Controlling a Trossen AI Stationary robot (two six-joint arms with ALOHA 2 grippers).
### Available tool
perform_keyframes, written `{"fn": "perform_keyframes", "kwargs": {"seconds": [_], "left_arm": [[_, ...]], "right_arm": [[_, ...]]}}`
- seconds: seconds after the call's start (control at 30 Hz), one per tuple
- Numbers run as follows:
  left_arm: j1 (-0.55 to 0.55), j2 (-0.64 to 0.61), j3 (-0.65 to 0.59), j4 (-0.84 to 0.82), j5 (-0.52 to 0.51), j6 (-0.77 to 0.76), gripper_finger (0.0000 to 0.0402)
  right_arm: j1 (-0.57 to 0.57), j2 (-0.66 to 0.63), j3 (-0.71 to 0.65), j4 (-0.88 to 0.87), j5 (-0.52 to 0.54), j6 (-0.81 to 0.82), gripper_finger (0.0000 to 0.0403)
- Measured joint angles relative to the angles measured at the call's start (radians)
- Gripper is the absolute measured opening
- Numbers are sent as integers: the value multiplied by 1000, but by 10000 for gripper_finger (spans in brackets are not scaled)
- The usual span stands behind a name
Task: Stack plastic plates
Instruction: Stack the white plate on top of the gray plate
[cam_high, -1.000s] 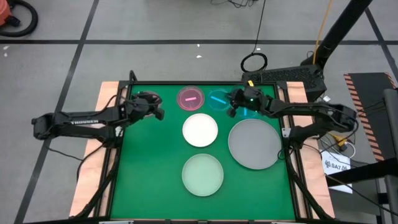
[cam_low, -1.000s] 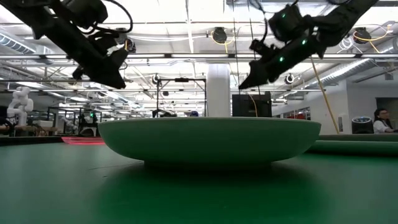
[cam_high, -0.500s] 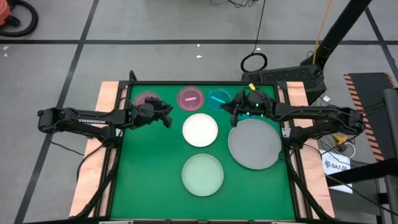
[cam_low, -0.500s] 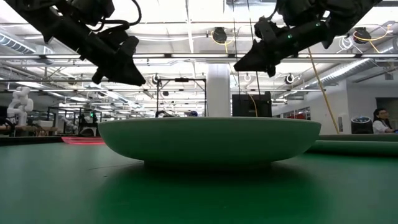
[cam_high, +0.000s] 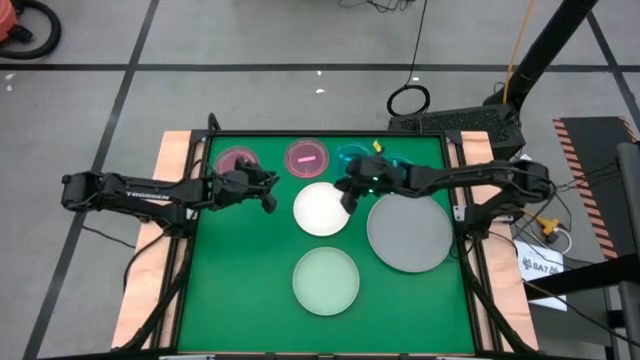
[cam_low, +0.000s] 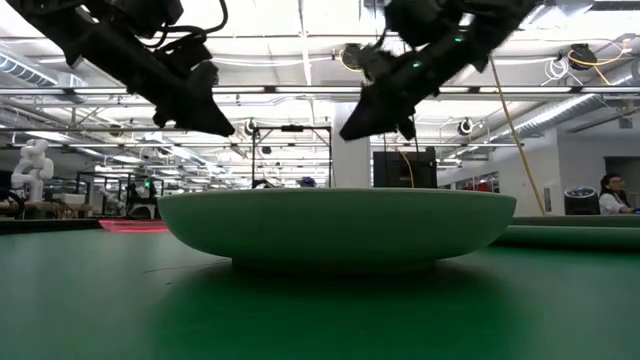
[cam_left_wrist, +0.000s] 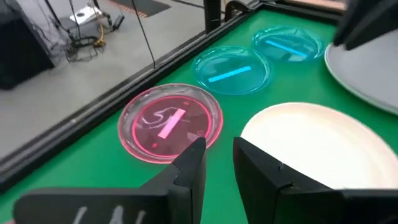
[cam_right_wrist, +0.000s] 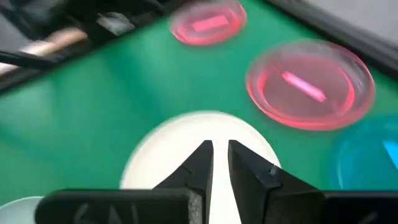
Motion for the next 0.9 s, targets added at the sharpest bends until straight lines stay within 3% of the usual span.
{"fn": "perform_keyframes", "kwargs": {"seconds": [0.23, 0.43, 0.6, 0.9], "left_arm": [[20, -7, 0, -37, -2, 83, 88], [73, -7, 0, -43, -9, 220, 88], [144, -6, 0, -3, -27, 365, 88], [213, -6, 0, -4, -27, 325, 88]], "right_arm": [[-8, 122, 160, -287, 58, 94, 47], [-39, 180, 171, -357, 30, 245, 53], [-56, 183, 171, -416, 45, 311, 89], [-38, 183, 171, -425, 68, 440, 135]]}}
